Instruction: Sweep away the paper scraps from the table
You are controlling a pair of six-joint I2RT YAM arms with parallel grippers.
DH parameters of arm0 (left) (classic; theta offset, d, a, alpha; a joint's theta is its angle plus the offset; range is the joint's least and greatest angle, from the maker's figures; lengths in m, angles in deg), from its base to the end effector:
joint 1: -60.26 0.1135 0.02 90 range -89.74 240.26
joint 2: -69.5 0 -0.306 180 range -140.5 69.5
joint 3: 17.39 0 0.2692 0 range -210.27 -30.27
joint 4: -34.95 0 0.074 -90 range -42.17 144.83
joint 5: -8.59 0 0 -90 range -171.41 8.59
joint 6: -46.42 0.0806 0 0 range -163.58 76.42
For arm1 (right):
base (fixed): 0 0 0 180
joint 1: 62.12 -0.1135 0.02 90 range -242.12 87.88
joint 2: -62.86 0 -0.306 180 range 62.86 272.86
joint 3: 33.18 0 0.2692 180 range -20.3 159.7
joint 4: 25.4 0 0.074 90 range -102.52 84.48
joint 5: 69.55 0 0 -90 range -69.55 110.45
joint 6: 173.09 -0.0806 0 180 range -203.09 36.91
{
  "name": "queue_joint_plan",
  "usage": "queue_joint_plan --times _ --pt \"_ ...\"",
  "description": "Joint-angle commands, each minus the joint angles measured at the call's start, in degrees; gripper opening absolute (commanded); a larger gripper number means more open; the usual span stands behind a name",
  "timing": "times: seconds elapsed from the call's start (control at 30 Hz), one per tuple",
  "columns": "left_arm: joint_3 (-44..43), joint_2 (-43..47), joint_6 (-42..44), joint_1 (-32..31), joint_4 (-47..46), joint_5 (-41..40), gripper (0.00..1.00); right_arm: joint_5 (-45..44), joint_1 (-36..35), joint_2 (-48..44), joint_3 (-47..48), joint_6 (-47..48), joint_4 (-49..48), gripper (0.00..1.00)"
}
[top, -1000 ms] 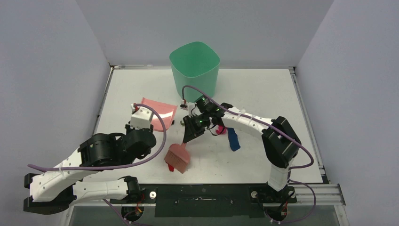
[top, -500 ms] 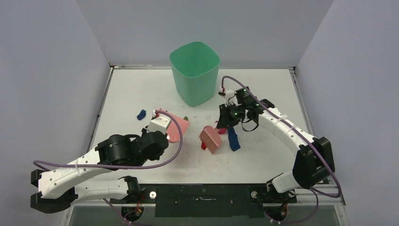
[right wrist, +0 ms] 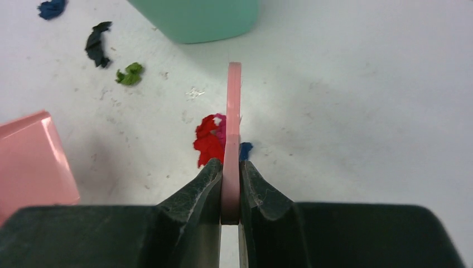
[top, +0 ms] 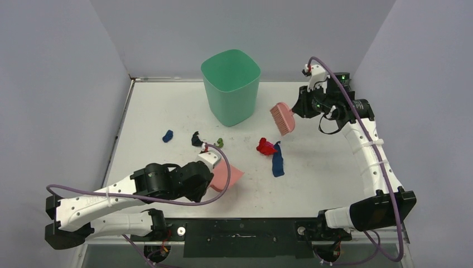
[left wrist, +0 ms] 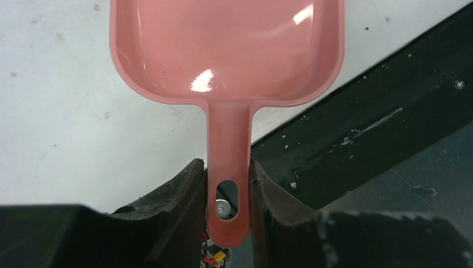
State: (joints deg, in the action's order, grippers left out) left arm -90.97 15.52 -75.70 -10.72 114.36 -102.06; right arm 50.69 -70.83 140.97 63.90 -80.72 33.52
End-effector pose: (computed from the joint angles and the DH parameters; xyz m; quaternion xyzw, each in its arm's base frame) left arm 0.0819 -0.1503 0.3221 0.2720 0.9113 -0.0930 0.2948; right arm 0.3118 0.0888 0.4082 -0.1943 0.8600 0.2586 0.3947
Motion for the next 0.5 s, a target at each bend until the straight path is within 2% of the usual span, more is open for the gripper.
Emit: queue_joint_plan --times 0.0,0.2,0.37,0.47 --pt "1.3 -2.7 0.7 -1.5 -5.3 6.2 0.0 -11.9 0.1 -0.8 2.8 8.9 0.8 0.05" --pt "2.4 -8.1 1.4 -3.9 -10.4 7.0 0.0 -23.3 -0.3 1.4 -3.2 13.4 -3.1 0.05" --pt "0.6 -14.6 4.4 -3.8 -13.4 5.7 0.0 -24.3 -1.8 4.3 -6.6 12.9 -6.1 0.05" --pt "0.8 -18.2 6.3 -1.7 -17.7 8.9 0.0 -26.8 -5.8 6.2 -8.2 11.8 -8.9 0.05"
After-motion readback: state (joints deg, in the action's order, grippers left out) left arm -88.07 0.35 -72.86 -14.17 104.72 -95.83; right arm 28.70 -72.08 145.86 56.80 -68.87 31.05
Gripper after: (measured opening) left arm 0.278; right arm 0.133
